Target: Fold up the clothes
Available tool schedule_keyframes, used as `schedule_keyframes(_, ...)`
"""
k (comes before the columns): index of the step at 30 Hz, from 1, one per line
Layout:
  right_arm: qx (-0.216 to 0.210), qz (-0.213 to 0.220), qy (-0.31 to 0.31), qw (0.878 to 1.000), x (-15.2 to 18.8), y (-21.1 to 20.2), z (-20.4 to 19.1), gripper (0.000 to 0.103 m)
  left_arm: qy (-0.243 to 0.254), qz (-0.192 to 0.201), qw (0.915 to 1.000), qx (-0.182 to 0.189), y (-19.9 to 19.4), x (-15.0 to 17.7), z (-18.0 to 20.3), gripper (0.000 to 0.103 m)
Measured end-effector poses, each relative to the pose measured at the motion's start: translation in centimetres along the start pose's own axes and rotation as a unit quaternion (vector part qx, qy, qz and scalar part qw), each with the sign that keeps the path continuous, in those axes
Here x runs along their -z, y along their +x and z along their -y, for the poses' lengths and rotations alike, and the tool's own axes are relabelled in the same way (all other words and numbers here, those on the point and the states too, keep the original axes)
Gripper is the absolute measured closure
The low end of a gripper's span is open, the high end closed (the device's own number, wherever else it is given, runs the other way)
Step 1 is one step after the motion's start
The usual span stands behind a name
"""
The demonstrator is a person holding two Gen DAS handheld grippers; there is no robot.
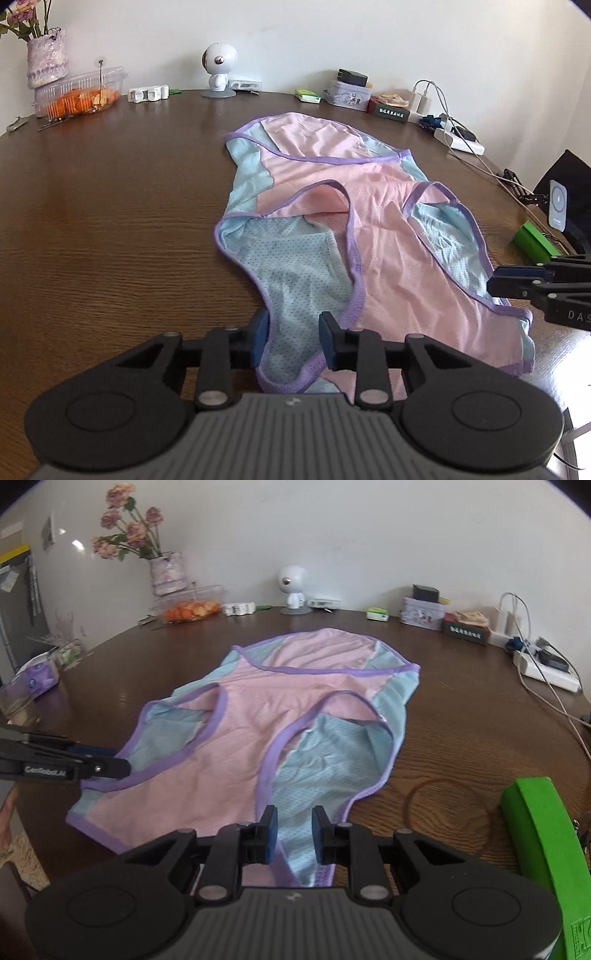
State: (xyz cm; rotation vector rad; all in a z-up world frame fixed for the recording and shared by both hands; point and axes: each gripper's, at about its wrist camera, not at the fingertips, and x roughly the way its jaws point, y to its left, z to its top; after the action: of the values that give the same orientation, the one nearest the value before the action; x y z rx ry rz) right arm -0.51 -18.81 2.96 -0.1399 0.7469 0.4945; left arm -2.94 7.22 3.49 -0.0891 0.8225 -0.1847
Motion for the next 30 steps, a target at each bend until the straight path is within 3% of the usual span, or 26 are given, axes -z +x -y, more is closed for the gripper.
schedule_keyframes(4, -0.006, -0.017, -0.061, 0.998, 0.5, 0.5, -1.5, 0.086, 0.009, -0.013, 0.9999, -0.005, -0.7, 0.6, 0.3, 0.083)
schedule_keyframes(6, -0.009, -0.025, -0.061, 0.998, 0.8, -0.1, -0.7, 0.087, 0.021, -0.025, 0.9995, -0.001, -1.4, 1.2, 0.9, 0.083)
schedule_keyframes(10, -0.015, -0.065, -0.039, 0.997, 0.7, -1.3, 2.8, 0.088, 0.024, -0.075, 0.9929, 0.089, -2.4, 2.0, 2.0, 0.083)
schedule_keyframes(12, 0.000, -0.066, -0.031, 0.997, 0.2, -2.1, 4.1, 0.085, 0.004, -0.080, 0.9908, 0.109, -2.3, 1.2, 1.3, 0.083)
schedule_keyframes(14, 0.016, -0.065, -0.022, 0.998, -0.2, -2.9, 5.5, 0.082, -0.011, -0.047, 0.9946, 0.092, -2.6, -0.8, 0.1, 0.081)
schedule_keyframes(17, 0.025, -0.047, -0.004, 0.999, -1.3, -4.3, 7.2, 0.076, -0.030, 0.024, 0.9989, 0.028, -1.9, -5.2, -2.2, 0.051)
schedule_keyframes(18, 0.030, -0.030, 0.000, 0.999, -2.4, -4.1, 7.4, 0.073, -0.034, 0.038, 0.9987, 0.005, -1.0, -6.9, -2.9, 0.049)
schedule_keyframes(21, 0.052, 0.020, 0.009, 0.998, -5.9, -3.5, 8.1, 0.069, -0.049, 0.033, 0.9978, -0.029, 4.2, -12.0, -4.3, 0.049)
schedule_keyframes(24, 0.074, 0.052, 0.019, 0.996, -11.2, -1.5, 10.6, 0.059, -0.040, 0.032, 0.9956, -0.079, 9.9, -15.1, -5.4, 0.052)
schedule_keyframes(27, 0.043, 0.014, 0.052, 0.998, -16.7, 2.9, 14.4, 0.054, -0.046, 0.032, 0.9947, -0.086, 13.3, -16.7, -5.8, 0.052)
schedule_keyframes(30, 0.059, -0.042, 0.055, 0.996, -20.5, 9.6, 17.9, 0.055, -0.035, 0.048, 0.9908, -0.121, 15.3, -17.6, -5.5, 0.054)
